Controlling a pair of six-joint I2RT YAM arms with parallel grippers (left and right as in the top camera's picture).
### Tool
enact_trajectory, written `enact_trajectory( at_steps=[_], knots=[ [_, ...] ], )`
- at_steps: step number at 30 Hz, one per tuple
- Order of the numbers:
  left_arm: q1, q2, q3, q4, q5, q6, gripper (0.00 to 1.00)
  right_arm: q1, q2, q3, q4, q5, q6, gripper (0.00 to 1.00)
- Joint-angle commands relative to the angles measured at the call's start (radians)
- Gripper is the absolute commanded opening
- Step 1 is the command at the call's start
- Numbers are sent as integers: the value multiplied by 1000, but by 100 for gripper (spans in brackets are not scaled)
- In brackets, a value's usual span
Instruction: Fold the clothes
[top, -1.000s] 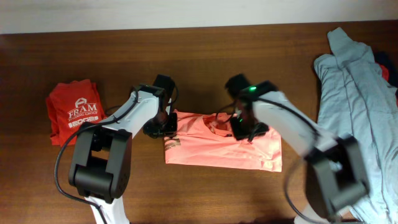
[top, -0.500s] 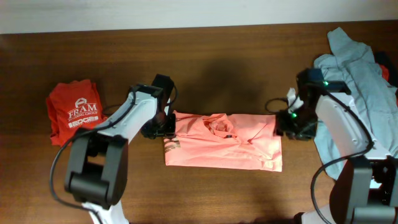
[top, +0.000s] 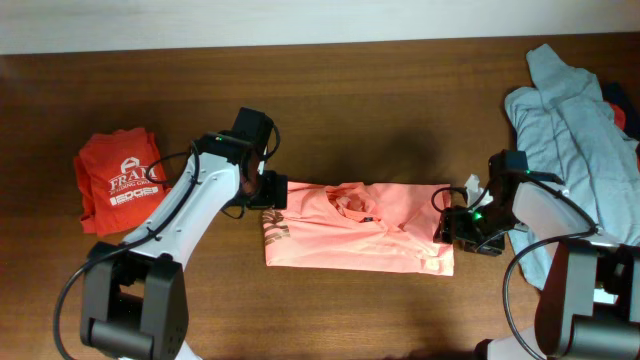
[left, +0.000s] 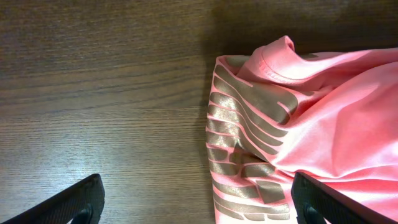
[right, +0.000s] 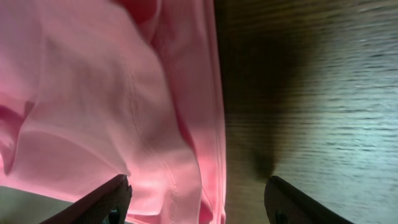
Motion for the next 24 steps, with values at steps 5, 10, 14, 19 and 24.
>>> enact_trajectory(
  at_steps=[5,10,14,19,24],
  knots=[
    [-5,-11,-3,1,-14,5,96,-4,2,-47,69,-88,-3,74],
    [-5,-11,-3,1,-14,5,96,5,3,-48,88,-108,19,73],
    [-5,-11,-3,1,-14,5,96,29,26,-49,100,-108,44,63],
    [-5,-11,-3,0,-14,5,96,53,79,-48,129,-108,62,21],
    [-5,-11,-3,-6,-14,5,96,45,78,-33,141,-89,67,4]
  ],
)
